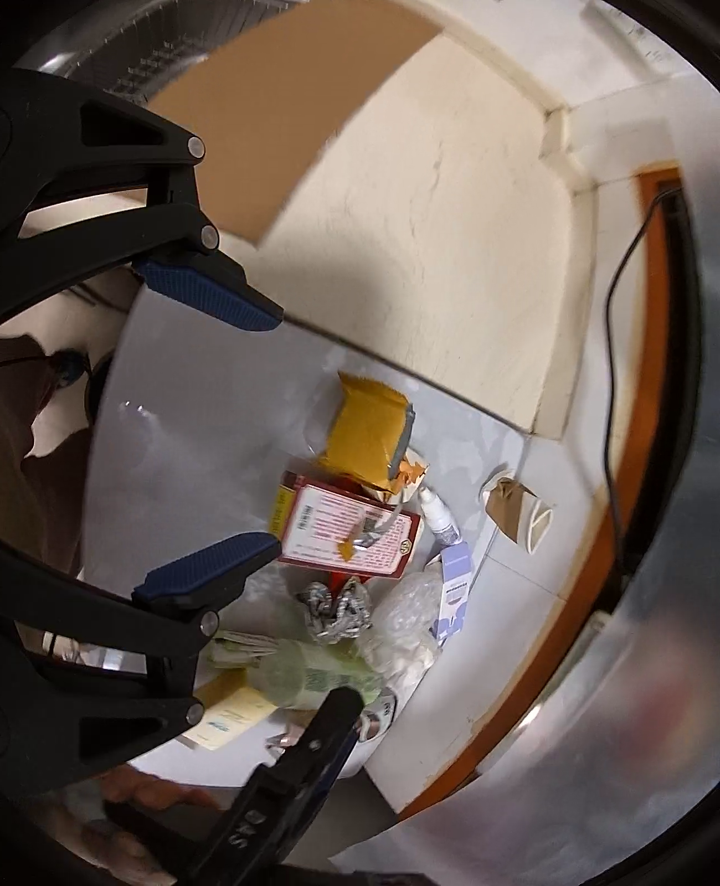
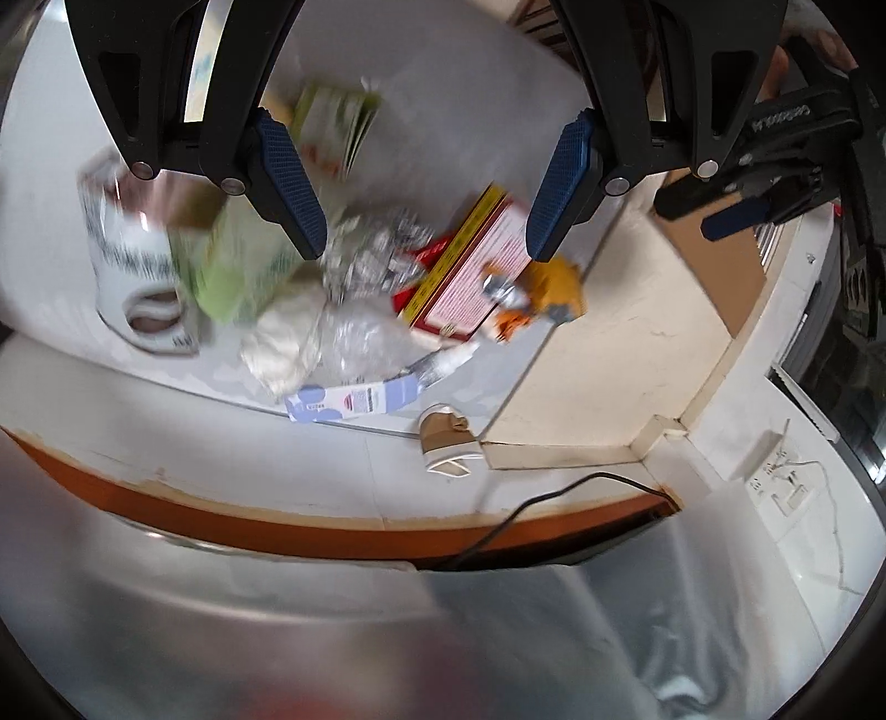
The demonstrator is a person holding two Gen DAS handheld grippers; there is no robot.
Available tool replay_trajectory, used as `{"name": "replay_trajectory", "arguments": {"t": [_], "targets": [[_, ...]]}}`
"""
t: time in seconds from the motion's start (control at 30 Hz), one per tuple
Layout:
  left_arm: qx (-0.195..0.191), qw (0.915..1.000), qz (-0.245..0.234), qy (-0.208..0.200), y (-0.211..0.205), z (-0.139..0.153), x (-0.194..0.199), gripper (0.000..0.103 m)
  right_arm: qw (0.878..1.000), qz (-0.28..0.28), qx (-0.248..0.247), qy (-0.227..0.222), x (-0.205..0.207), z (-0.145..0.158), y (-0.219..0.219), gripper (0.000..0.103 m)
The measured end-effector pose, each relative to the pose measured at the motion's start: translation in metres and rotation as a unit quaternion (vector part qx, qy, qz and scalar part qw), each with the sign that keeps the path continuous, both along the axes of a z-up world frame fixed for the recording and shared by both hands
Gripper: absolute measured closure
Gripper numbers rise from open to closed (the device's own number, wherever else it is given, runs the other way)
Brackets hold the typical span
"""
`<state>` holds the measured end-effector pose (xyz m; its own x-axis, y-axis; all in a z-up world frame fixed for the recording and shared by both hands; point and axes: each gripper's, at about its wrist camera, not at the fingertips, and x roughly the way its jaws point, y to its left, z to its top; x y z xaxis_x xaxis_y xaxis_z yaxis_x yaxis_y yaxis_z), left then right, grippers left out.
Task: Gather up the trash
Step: 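Grasp the yellow paper bag with the left gripper while the right gripper grasps the clear plastic bag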
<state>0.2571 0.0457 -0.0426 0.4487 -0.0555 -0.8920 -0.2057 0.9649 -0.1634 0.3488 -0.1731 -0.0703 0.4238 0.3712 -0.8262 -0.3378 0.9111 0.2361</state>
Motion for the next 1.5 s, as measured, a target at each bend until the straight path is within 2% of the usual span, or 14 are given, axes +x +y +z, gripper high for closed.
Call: {"name": "replay_trajectory", "arguments": {"t": [0.23, 0.33, 0.53, 0.6, 0.73, 0.8, 0.83, 0.97, 1.23, 1.33, 1.5], "targets": [[-0.058, 0.9968, 0.042, 0.033, 0.019, -0.041, 0.056, 0.031, 0.999, 0.029, -0.032, 0.019, 0.083, -0.041, 0.02, 0.027], [-0.078, 0.9945, 0.053, 0.046, 0.025, -0.057, 0.074, 0.031, 0.997, 0.04, -0.056, 0.024, 0.102, -0.061, 0.033, 0.027], [-0.097, 0.9913, 0.058, 0.068, 0.029, -0.079, 0.099, 0.031, 0.993, 0.06, -0.095, 0.033, 0.115, -0.088, 0.05, 0.029], [-0.097, 0.9909, 0.058, 0.073, 0.028, -0.085, 0.106, 0.031, 0.992, 0.063, -0.1, 0.035, 0.12, -0.094, 0.052, 0.033], [-0.099, 0.9895, 0.058, 0.087, 0.029, -0.096, 0.113, 0.031, 0.992, 0.065, -0.1, 0.041, 0.126, -0.104, 0.053, 0.051], [-0.1, 0.9886, 0.06, 0.096, 0.029, -0.102, 0.115, 0.031, 0.992, 0.066, -0.093, 0.049, 0.126, -0.107, 0.052, 0.067], [-0.1, 0.9883, 0.06, 0.098, 0.029, -0.104, 0.115, 0.031, 0.992, 0.068, -0.086, 0.056, 0.127, -0.11, 0.051, 0.068], [-0.1, 0.9877, 0.064, 0.101, 0.032, -0.11, 0.114, 0.031, 0.994, 0.07, -0.064, 0.052, 0.126, -0.109, 0.049, 0.072], [-0.113, 0.9853, 0.079, 0.101, 0.044, -0.116, 0.112, 0.031, 0.996, 0.073, -0.035, 0.031, 0.116, -0.092, 0.047, 0.074], [-0.1, 0.9871, 0.082, 0.095, 0.05, -0.11, 0.111, 0.031, 0.997, 0.071, -0.027, 0.035, 0.112, -0.087, 0.045, 0.074], [-0.058, 0.9904, 0.087, 0.09, 0.062, -0.103, 0.113, 0.031, 0.997, 0.063, -0.014, 0.039, 0.111, -0.082, 0.041, 0.074]]}}
